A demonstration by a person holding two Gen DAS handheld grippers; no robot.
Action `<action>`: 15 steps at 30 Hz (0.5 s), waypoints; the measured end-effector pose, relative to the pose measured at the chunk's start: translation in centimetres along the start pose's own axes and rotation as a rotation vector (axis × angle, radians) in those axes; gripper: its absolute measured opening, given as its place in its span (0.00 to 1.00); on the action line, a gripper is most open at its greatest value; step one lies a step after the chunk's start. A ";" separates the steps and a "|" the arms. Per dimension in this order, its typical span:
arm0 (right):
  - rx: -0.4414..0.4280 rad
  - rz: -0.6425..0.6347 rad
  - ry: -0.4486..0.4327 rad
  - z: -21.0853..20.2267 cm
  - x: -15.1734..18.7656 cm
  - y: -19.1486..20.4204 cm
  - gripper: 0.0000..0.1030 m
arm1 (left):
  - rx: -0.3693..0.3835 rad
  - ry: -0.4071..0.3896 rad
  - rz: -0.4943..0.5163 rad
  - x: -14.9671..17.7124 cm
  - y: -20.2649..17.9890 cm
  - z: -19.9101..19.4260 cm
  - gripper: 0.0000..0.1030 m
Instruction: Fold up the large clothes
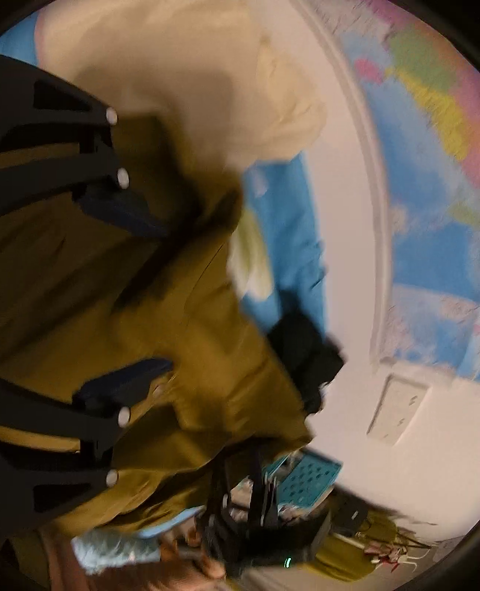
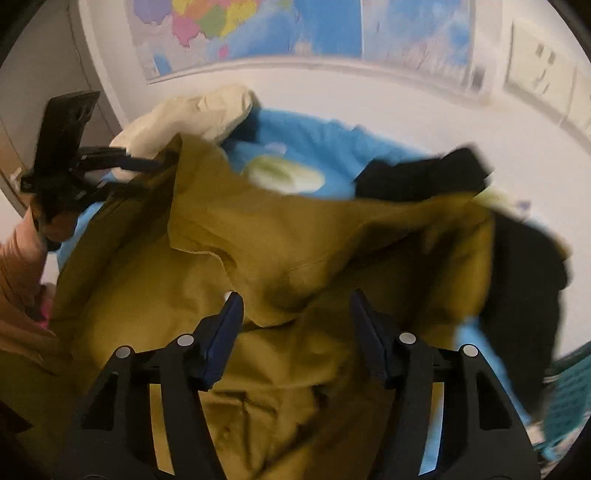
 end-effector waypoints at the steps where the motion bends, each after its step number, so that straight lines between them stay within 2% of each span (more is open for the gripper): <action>1: -0.010 0.030 -0.003 0.9 -0.1 -0.5 0.55 | 0.000 0.032 0.007 0.3 -0.4 0.9 0.68; 4: -0.075 0.126 -0.049 2.2 -1.3 -1.7 0.44 | -0.006 0.148 -0.001 1.7 -1.1 4.3 0.66; 5: -0.091 0.138 -0.060 2.4 -1.6 -1.9 0.35 | 0.018 0.180 -0.026 1.7 -1.1 5.5 0.63; 6: -0.114 0.166 -0.076 2.4 -2.2 -2.4 0.17 | 0.042 0.211 -0.064 1.5 -1.0 6.7 0.43; 7: -0.149 0.218 -0.091 2.4 -2.6 -3.0 0.09 | 0.054 0.231 -0.091 1.4 -0.8 7.5 0.30; 8: -0.187 0.257 -0.105 2.6 -3.2 -3.3 0.05 | 0.087 0.258 -0.134 1.0 -0.7 8.5 0.13; 9: -0.201 0.282 -0.142 1.8 -3.7 -3.7 0.04 | 0.108 0.259 -0.168 0.3 -0.5 8.8 0.10; 13: -0.262 0.321 -0.320 -3.3 -6.9 -3.9 0.03 | 0.158 0.109 -0.219 -4.8 -0.5 6.3 0.06; 15: -0.266 0.320 -0.424 -6.6 -8.9 -4.0 0.03 | 0.153 -0.002 -0.210 -8.3 -0.7 3.4 0.06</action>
Point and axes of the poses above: each gripper's, at about its wrist camera, not at the fingertips, and z roughly the way its jaws point, y to its left, x to its underside, the point moved 9 cm from there along z, roughly the way its jaws point, and after that the axes turned 10 degrees about -x, right-handed, at the moved point
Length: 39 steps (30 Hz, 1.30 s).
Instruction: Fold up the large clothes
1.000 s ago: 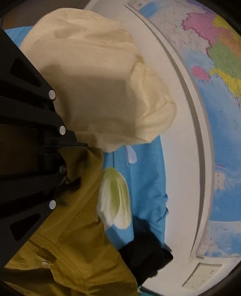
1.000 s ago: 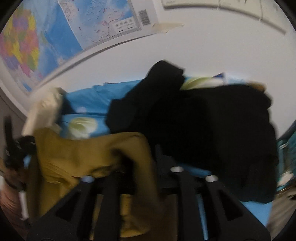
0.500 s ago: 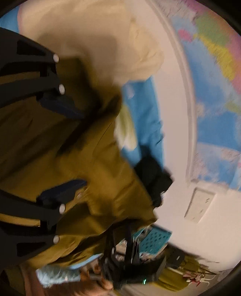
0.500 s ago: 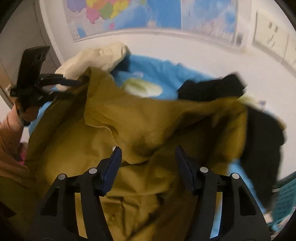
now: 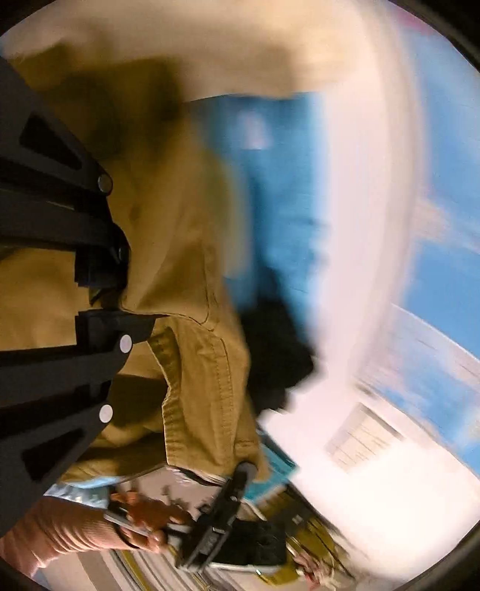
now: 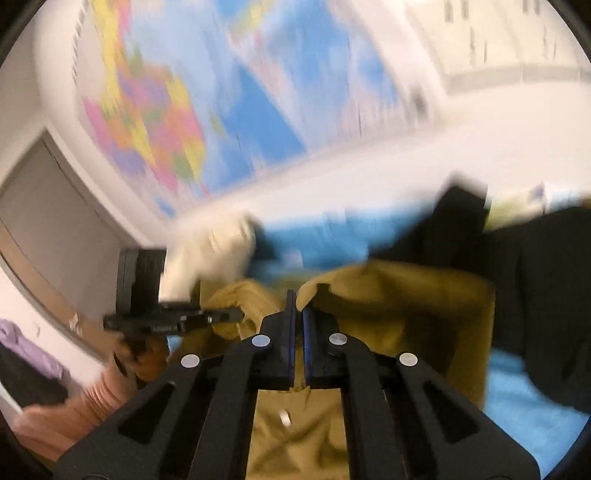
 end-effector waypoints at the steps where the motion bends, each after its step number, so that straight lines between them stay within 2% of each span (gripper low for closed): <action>1: -0.020 -0.003 -0.043 -0.9 -1.4 0.6 0.03 | -0.004 -0.033 0.013 -1.5 -0.7 -1.0 0.06; 3: -0.021 -0.016 -0.125 -2.4 -4.4 1.5 0.03 | 0.000 -0.077 0.024 -3.6 -1.8 -2.0 0.05; 5: -0.029 -0.016 -0.171 -3.3 -6.8 1.7 0.03 | -0.016 -0.112 0.031 -5.9 -2.6 -2.7 0.05; 8: 0.026 -0.005 -0.190 -2.9 -8.9 0.0 0.03 | -0.058 -0.139 0.006 -8.2 -2.3 -2.2 0.05; 9: 0.061 0.016 -0.177 -2.0 -8.9 -1.3 0.03 | -0.070 -0.129 -0.010 -8.6 -2.0 -1.3 0.05; 11: 0.121 0.044 -0.127 0.0 -8.1 -4.0 0.03 | -0.103 -0.043 -0.025 -8.3 -1.1 2.1 0.06; 12: 0.141 0.092 -0.100 1.1 -7.3 -5.8 0.03 | -0.134 -0.002 -0.021 -7.7 -0.5 4.2 0.09; 13: 0.163 0.121 -0.068 2.3 -6.2 -7.5 0.03 | -0.154 0.030 -0.024 -7.3 0.0 5.6 0.13; 14: 0.187 0.144 -0.045 3.0 -5.4 -8.7 0.05 | -0.195 0.083 -0.036 -6.2 1.0 7.5 0.26; 16: 0.246 0.188 -0.011 4.1 -3.8 -11.1 0.17 | -0.281 0.106 -0.081 -4.9 3.0 8.8 0.33; 17: 0.257 0.222 -0.008 4.2 -3.1 -12.1 0.35 | -0.263 0.105 -0.095 -4.6 3.5 8.8 0.46; 18: 0.243 0.242 -0.011 4.2 -2.9 -12.3 0.38 | -0.220 0.097 -0.117 -4.4 3.6 8.2 0.55; 19: 0.225 0.247 -0.021 3.9 -2.8 -12.1 0.38 | -0.186 0.080 -0.133 -4.3 3.8 7.2 0.57; 21: 0.238 0.177 -0.034 2.5 -2.9 -10.8 0.45 | -0.182 0.019 -0.097 -4.1 4.0 4.2 0.68; 23: 0.199 0.114 -0.015 1.9 -2.5 -9.0 0.45 | -0.177 -0.001 -0.066 -3.6 3.9 2.3 0.69; 26: 0.130 0.024 0.090 3.4 -0.5 -6.1 0.46 | -0.076 0.031 -0.003 -1.8 1.8 1.4 0.69; 28: 0.116 0.045 0.161 5.8 0.8 -6.1 0.47 | -0.028 0.086 0.035 -0.8 -0.1 3.2 0.69; 29: 0.138 0.043 0.184 6.9 1.1 -6.6 0.47 | -0.013 0.113 0.046 -0.4 -0.5 4.3 0.69; 31: 0.152 0.071 0.199 8.7 0.8 -7.8 0.45 | -0.015 0.169 0.055 0.0 -1.2 6.4 0.68; 32: 0.144 0.090 0.193 9.3 0.4 -8.2 0.39 | -0.017 0.176 0.056 -0.3 -1.3 7.0 0.63; 34: 0.121 0.129 0.109 9.4 -1.7 -8.8 0.38 | -0.030 0.138 0.024 -2.1 -0.9 7.3 0.58; 35: 0.124 0.132 0.071 9.1 -2.4 -9.0 0.39 | -0.033 0.092 -0.030 -3.8 -0.2 7.1 0.58; 37: 0.121 0.164 -0.022 7.4 -3.5 -9.4 0.46 | -0.048 0.009 -0.102 -5.6 0.9 5.1 0.59; 39: 0.128 0.153 -0.050 5.5 -3.6 -8.9 0.52 | -0.095 -0.074 -0.113 -6.2 1.8 2.0 0.65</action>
Point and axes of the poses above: each gripper's, at about its wrist camera, not at the fingertips, and z roughly the way its jaws point, y to its left, x to its underside, the point moved 9 cm from there along z, roughly the way its jaws point, and after that the axes turned 10 degrees about -x, right-handed, at the moved point
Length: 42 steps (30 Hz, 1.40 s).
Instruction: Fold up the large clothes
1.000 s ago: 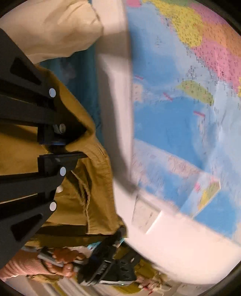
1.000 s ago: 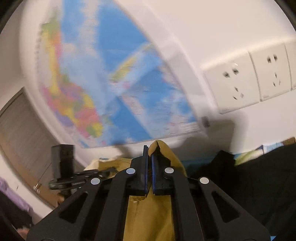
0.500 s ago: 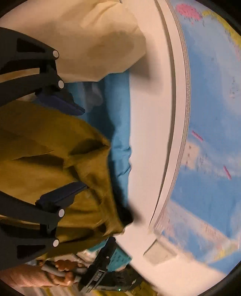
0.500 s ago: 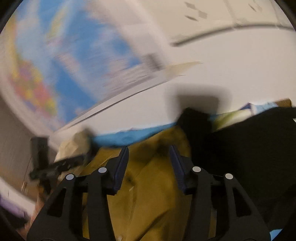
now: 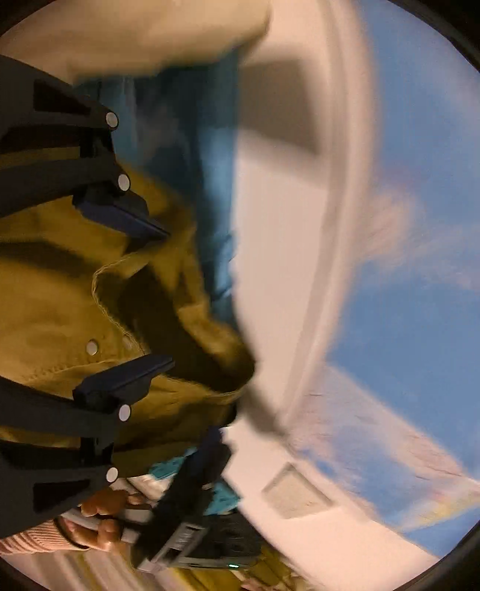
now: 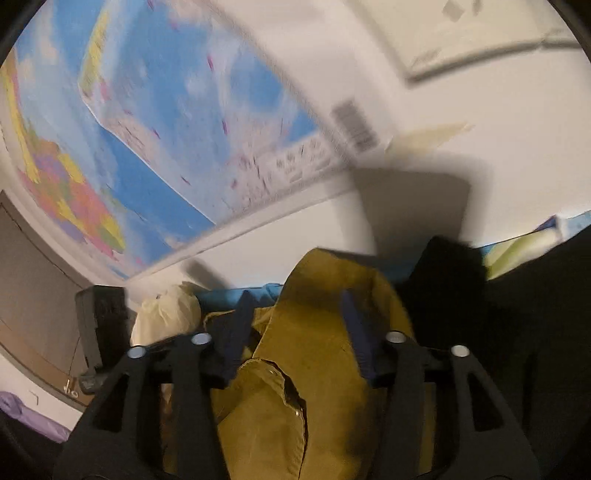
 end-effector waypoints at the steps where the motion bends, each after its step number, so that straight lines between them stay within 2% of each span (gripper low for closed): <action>1: 0.003 -0.033 0.002 -1.2 0.5 0.5 0.53 | -0.031 -0.045 0.047 0.3 0.5 -2.3 0.69; 3: 0.020 -0.090 0.036 -3.3 2.4 1.0 0.66 | -0.142 -0.100 0.165 2.2 1.6 -5.8 0.80; 5: 0.070 -0.154 0.071 -5.2 4.7 1.1 0.70 | -0.208 -0.110 0.257 5.1 2.9 -8.7 0.84; 6: 0.093 -0.185 0.096 -6.3 6.2 1.0 0.73 | -0.241 -0.083 0.292 7.1 4.1 -9.9 0.84; 8: 0.126 -0.201 0.123 -8.0 8.7 0.6 0.76 | -0.247 -0.036 0.318 10.4 5.3 -11.3 0.86; 10: 0.124 -0.192 0.147 -9.8 11.5 0.4 0.80 | -0.223 0.056 0.335 14.9 6.1 -12.1 0.90; 13: 0.198 -0.225 0.173 -11.1 14.2 -0.1 0.86 | -0.253 0.104 0.376 19.4 7.0 -10.5 0.90; 15: 0.182 -0.201 0.198 -11.7 15.9 -0.6 0.89 | -0.242 0.149 0.372 22.0 7.3 -10.4 0.88; 16: 0.174 -0.184 0.216 -12.0 17.2 -0.9 0.89 | -0.239 0.164 0.370 22.9 7.8 -10.5 0.83; 17: 0.171 -0.183 0.229 -12.2 18.0 -0.8 0.89 | -0.239 0.166 0.369 23.4 8.0 -10.7 0.66; 18: 0.167 -0.191 0.245 -12.5 19.0 -0.8 0.89 | -0.232 0.173 0.364 23.3 7.8 -10.5 0.44; 19: 0.169 -0.199 0.251 -13.0 19.6 -1.0 0.89 | -0.243 0.177 0.343 22.9 8.0 -10.8 0.34; 20: 0.180 -0.202 0.262 -13.1 20.4 -1.1 0.86 | -0.252 0.170 0.332 22.4 8.0 -11.0 0.20; 21: 0.196 -0.204 0.269 -13.2 20.8 -1.3 0.65 | -0.271 0.140 0.334 21.4 7.9 -11.8 0.11; 22: 0.199 -0.206 0.267 -13.6 20.8 -1.4 0.50 | -0.305 0.105 0.344 20.5 7.9 -12.3 0.07; 23: 0.202 -0.197 0.261 -14.0 20.4 -1.6 0.25 | -0.369 0.051 0.348 18.7 7.9 -13.2 0.05; 24: 0.213 -0.188 0.240 -14.7 19.7 -1.6 0.09 | -0.400 0.014 0.335 17.0 8.3 -14.3 0.05; 25: 0.214 -0.187 0.215 -15.5 18.9 -1.4 0.08 | -0.414 -0.013 0.318 15.7 8.5 -15.2 0.05; 28: 0.229 -0.202 0.053 -20.1 14.8 0.1 0.06 | -0.518 -0.120 0.294 11.8 10.4 -18.5 0.05; 30: 0.277 -0.209 -0.046 -22.9 12.6 0.0 0.06 | -0.571 -0.140 0.292 11.0 11.5 -19.0 0.05; 31: 0.295 -0.203 -0.063 -23.6 12.1 -0.4 0.06 | -0.622 -0.139 0.302 11.0 12.3 -18.5 0.05; 33: 0.315 -0.151 -0.056 -24.0 11.6 -3.1 0.08 | -0.741 -0.094 0.311 11.9 14.5 -16.3 0.12; 34: 0.321 -0.086 -0.027 -23.4 12.0 -5.3 0.09 | -0.819 -0.051 0.332 12.6 15.8 -14.2 0.14; 35: 0.334 -0.049 0.005 -22.8 12.6 -7.0 0.15 | -0.859 -0.029 0.334 13.1 16.6 -13.0 0.20; 37: 0.384 0.004 0.055 -21.4 14.0 -9.9 0.30 | -0.930 -0.037 0.372 13.8 17.6 -11.6 0.28; 38: 0.403 0.028 0.083 -20.7 14.9 -11.2 0.44 | -0.983 -0.055 0.416 14.0 17.4 -11.5 0.32; 39: 0.416 0.054 0.081 -20.6 15.4 -12.0 0.56 | -1.041 -0.071 0.442 13.8 17.1 -11.7 0.43; 41: 0.390 0.082 0.022 -21.4 15.3 -11.8 0.65 | -1.077 -0.103 0.444 13.3 16.4 -13.0 0.53; 42: 0.367 0.080 -0.006 -22.2 15.4 -11.0 0.71 | -1.037 -0.124 0.424 13.1 15.8 -13.7 0.59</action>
Point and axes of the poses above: each gripper's, at about its wrist camera, not at the fingertips, and z roughly the way its jaws point, y to its left, x to its underside, the point moved 9 cm from there along z, roughly the way its jaws point, and after that the axes turned 10 degrees about -x, right-handed, at the moved point
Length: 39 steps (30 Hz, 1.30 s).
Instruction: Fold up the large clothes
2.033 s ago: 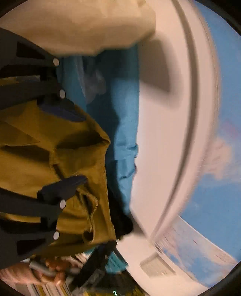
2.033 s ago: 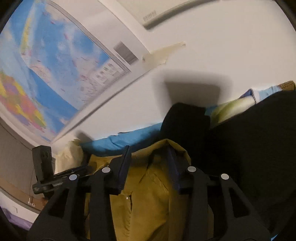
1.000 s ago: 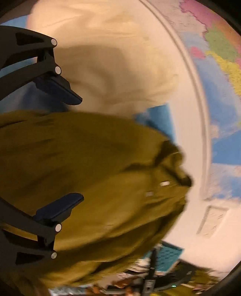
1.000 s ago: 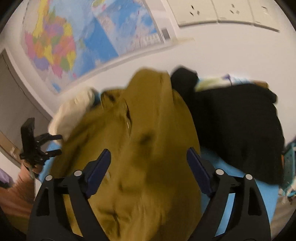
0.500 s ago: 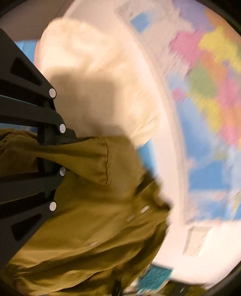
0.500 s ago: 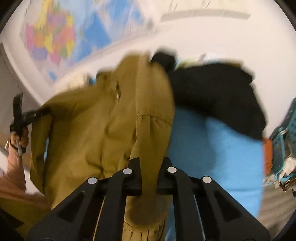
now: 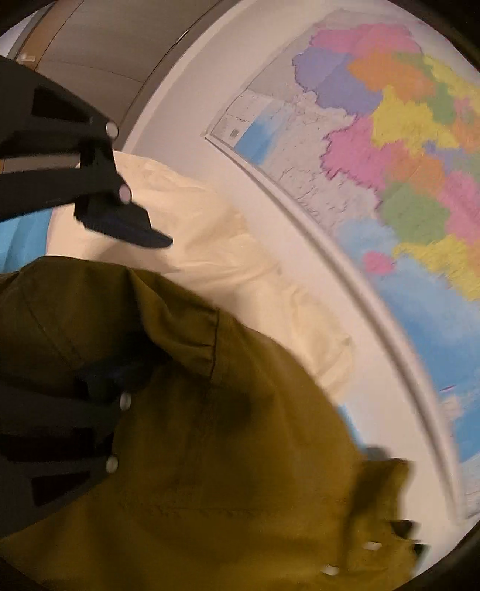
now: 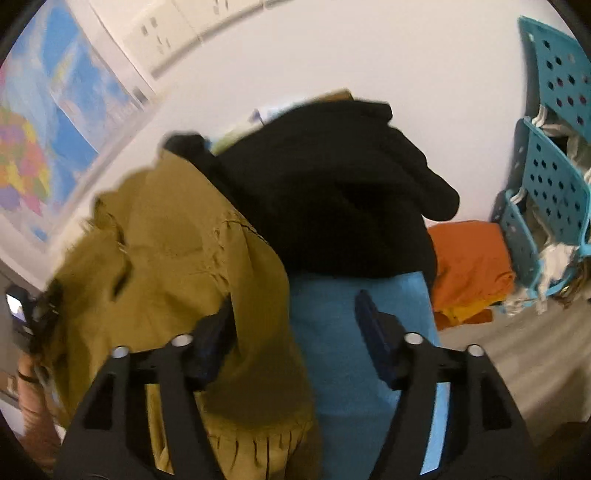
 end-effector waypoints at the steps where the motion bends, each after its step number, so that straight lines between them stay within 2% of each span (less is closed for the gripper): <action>1: -0.002 -0.010 -0.030 -1.4 0.2 0.5 0.72 | 0.052 -0.021 -0.049 -0.4 0.6 -1.2 0.63; 3: 0.001 -0.061 -0.066 -3.7 1.1 1.8 0.77 | 0.105 -0.080 -0.125 -1.2 1.9 -3.4 0.78; 5: -0.028 -0.115 -0.073 -5.5 2.3 3.6 0.85 | 0.169 -0.159 -0.176 -2.3 2.6 -6.2 0.81; 7: -0.046 -0.191 -0.047 -6.7 5.0 6.2 0.85 | 0.311 -0.224 -0.185 -2.8 1.5 -9.7 0.83; 8: -0.047 -0.216 -0.036 -6.8 5.8 7.1 0.85 | 0.367 -0.245 -0.172 -2.9 0.6 -11.1 0.83; 11: -0.137 -0.329 -0.003 -7.0 9.3 11.5 0.84 | 0.530 -0.295 -0.089 -1.6 -3.9 -15.1 0.83; 13: -0.242 -0.404 0.004 -7.0 12.0 15.5 0.83 | 0.652 -0.299 -0.025 -0.2 -7.4 -17.6 0.83; 15: -0.315 -0.446 0.053 -5.7 14.5 18.3 0.78 | 0.711 -0.301 0.032 1.2 -10.1 -19.3 0.83; 16: -0.297 -0.463 0.069 -5.0 15.1 18.6 0.76 | 0.727 -0.303 0.054 1.8 -11.0 -19.8 0.83; 17: -0.239 -0.477 0.111 -3.2 16.1 18.2 0.70 | 0.754 -0.295 0.080 2.6 -12.2 -20.2 0.83; 18: -0.209 -0.461 0.145 -2.2 16.6 17.5 0.63 | 0.767 -0.281 0.096 3.2 -12.9 -20.3 0.83; 20: -0.122 -0.338 0.183 -0.7 16.8 13.8 0.54 | 0.764 -0.235 0.119 4.8 -14.1 -19.7 0.83; 21: -0.067 -0.289 0.185 -0.7 16.6 11.7 0.53 | 0.733 -0.203 0.123 5.6 -14.3 -18.9 0.83; 22: 0.001 -0.271 0.174 -1.1 16.3 9.8 0.50 | 0.690 -0.158 0.121 6.5 -14.2 -17.4 0.83; 23: 0.110 -0.247 0.142 -2.1 15.8 7.3 0.39 | 0.673 -0.128 0.117 7.2 -14.0 -16.5 0.83; 24: 0.155 -0.215 0.113 -3.3 15.5 5.9 0.39 | 0.659 -0.090 0.103 8.1 -13.7 -15.5 0.83; 25: 0.155 -0.181 0.085 -4.3 15.4 5.3 0.43 | 0.655 -0.047 0.075 9.0 -13.1 -14.3 0.83; 27: 0.114 -0.190 0.055 -5.5 15.9 6.6 0.70 | 0.680 -0.019 0.016 9.8 -12.1 -13.7 0.84; 28: 0.077 -0.226 0.054 -5.7 16.5 8.2 0.76 | 0.679 -0.016 0.001 10.0 -11.6 -13.6 0.85; 30: -0.022 -0.271 0.073 -5.5 17.9 11.1 0.75 | 0.666 -0.023 -0.009 10.0 -11.5 -13.5 0.85; 31: -0.076 -0.288 0.114 -4.7 18.9 12.6 0.75 | 0.655 -0.026 -0.007 10.1 -11.7 -13.7 0.85; 34: -0.060 -0.263 0.194 -1.9 20.3 12.5 0.76 | 0.638 -0.035 0.004 9.7 -12.7 -14.1 0.85; 35: -0.069 -0.234 0.210 -1.2 20.7 12.2 0.73 | 0.638 -0.037 0.004 9.5 -12.5 -14.1 0.85; 36: -0.080 -0.247 0.185 -1.5 20.6 12.6 0.41 | 0.638 -0.037 0.002 9.4 -12.4 -14.1 0.85; 37: -0.111 -0.233 0.196 -1.9 20.7 12.7 0.16 | 0.639 -0.037 -0.002 9.5 -12.6 -14.1 0.85; 38: -0.163 -0.193 0.200 -2.6 20.7 12.7 0.08 | 0.638 -0.037 -0.005 9.6 -12.5 -14.2 0.85; 39: -0.171 -0.194 0.182 -3.5 20.7 12.6 0.05 | 0.638 -0.036 -0.009 9.8 -12.4 -14.2 0.85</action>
Point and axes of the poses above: each gripper's, at about its wrist camera, not at the fingertips, and z roughly the way its jaws point, y to its left, x to its underside, the point moved 9 cm from there along z, roughly the way its jaws point, and after that the axes turned 10 degrees about -x, right-handed, at the moved point
